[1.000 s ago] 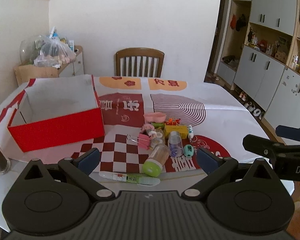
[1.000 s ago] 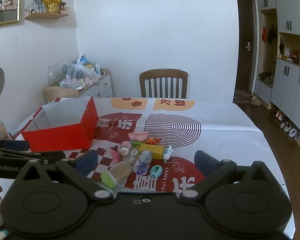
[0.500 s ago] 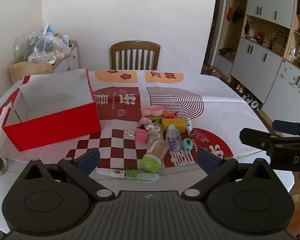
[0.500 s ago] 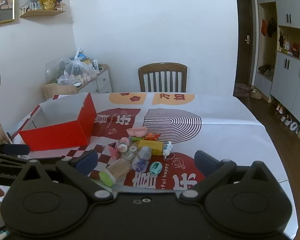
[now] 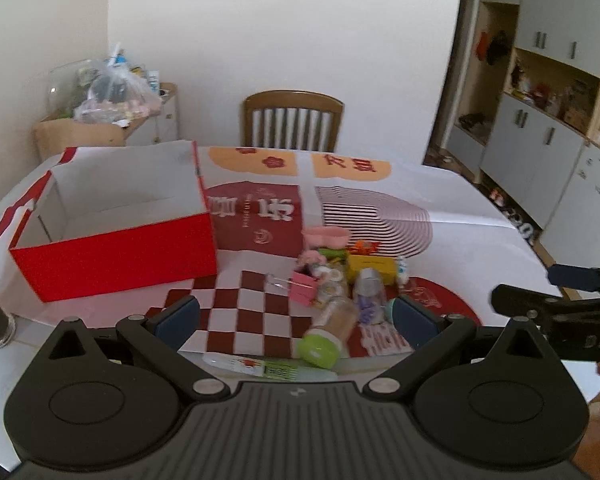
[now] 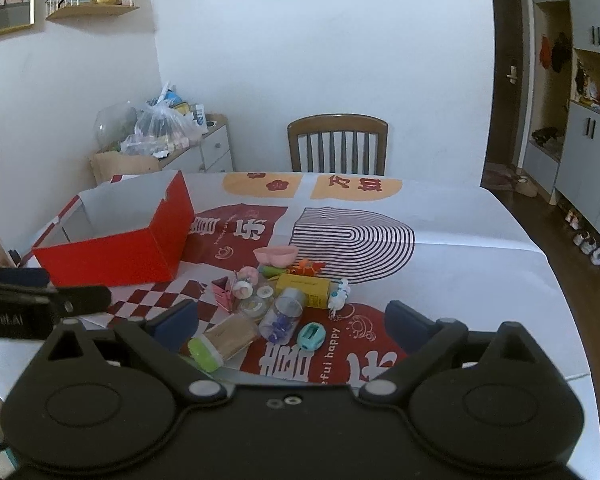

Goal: Organize rigid objects
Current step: 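Grasp the green-capped toothpick jar with the left tool while the right tool grasps the teal sharpener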

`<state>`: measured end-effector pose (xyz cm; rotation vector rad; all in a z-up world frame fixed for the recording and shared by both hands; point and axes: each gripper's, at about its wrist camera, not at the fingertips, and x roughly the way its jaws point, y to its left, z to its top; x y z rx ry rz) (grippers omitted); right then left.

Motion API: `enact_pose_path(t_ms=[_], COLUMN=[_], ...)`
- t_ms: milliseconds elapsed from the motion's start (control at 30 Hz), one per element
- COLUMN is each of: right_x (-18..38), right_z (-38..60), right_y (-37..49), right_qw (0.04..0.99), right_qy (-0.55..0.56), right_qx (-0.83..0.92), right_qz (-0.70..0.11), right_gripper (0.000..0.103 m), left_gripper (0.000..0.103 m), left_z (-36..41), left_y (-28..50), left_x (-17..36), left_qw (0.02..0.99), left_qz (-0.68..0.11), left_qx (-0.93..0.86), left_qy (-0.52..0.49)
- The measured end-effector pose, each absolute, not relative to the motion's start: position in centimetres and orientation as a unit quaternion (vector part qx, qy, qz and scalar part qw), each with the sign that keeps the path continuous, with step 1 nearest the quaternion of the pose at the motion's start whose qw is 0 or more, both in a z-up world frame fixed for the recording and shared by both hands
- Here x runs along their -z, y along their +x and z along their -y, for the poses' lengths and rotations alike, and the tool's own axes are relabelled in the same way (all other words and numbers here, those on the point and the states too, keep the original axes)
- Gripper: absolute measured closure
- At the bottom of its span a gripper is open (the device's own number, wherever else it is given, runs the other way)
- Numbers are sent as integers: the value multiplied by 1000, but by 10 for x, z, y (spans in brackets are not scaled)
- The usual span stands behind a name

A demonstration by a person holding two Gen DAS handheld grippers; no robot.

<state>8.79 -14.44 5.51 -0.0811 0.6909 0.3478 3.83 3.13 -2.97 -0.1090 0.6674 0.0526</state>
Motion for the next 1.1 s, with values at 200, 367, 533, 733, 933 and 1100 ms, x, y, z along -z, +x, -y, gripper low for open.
enact_pose_path(t_ms=[200,367,533,733,933,1100], right_x=[-32,-12,-2,16,48,69], right_z=[152,155,155,150,146,139], right_y=[107,120,132,155,187,201], right_qw=[913,900,892,883,863,843], right_qy=[-50,-61,-71,-98,-131,-159], right_qx=[-185,-198,-216,-239,-260,-283], right_qz=[-361,-384,-391,-391,-412,-429], right_gripper=[7,9,12,17,23,31], left_gripper=[0,0,0,0,0,9], left_z=[-28,-24,-21,-10,3,14], left_y=[45,56,60,78,107,124], left_x=[65,94,99,106,127,143], left_qw=[932,916,912,915,910,909], left_qz=[-360,-396,-404,-397,-410,-415], left_qx=[-27,-48,-64,-63,-49,-43], left_qy=[-44,-33,-34,-21,-20,-2])
